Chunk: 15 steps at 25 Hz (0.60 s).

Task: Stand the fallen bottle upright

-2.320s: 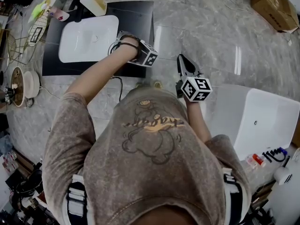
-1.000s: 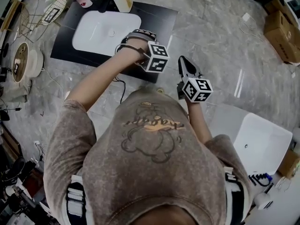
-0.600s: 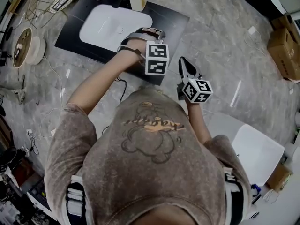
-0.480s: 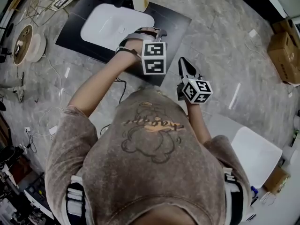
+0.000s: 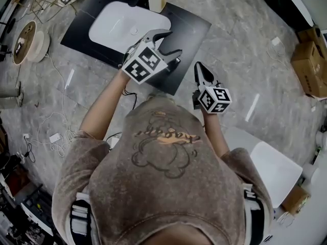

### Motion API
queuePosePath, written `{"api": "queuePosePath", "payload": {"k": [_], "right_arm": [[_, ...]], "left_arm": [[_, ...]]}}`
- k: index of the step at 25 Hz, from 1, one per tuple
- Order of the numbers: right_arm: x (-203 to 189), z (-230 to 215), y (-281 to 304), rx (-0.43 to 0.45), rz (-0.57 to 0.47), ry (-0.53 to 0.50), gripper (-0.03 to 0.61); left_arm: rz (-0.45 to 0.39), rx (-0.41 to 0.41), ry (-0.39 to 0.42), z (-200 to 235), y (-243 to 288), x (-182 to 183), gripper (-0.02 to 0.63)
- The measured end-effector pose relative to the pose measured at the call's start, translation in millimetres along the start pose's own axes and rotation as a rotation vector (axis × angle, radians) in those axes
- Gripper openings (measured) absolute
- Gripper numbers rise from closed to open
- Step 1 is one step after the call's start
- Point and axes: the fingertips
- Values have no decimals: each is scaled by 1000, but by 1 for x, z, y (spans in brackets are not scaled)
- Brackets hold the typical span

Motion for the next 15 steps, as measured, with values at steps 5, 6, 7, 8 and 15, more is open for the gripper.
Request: {"api": "queuePosePath", "payload": {"k": [5,6,7,8,15], "right_arm": [[3,2,2,3,-5,-8,-5],[4,2,2,3,-7,-11,-5],[5,3,2,4,-9,-14,-5],[6,4,1,5,-11,-19,-5],[9,9,1,-3,-34,-52,-5]], "left_arm": [[-157,74,-247,8,-13,-5,281],[-174,88,-272,8,-14,-8,276],[-190,102,-294,9,-16,-11,270],[-205,115,-314,9,-18,-14,260],[-286,253,-405,18,-34,-36,145]]}}
Point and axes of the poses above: the fingertips, and each gripper's own axes: y forward along the fingers, z to its left, x out of its top, and after that the axes turned 8 degrees about -z, right-handed
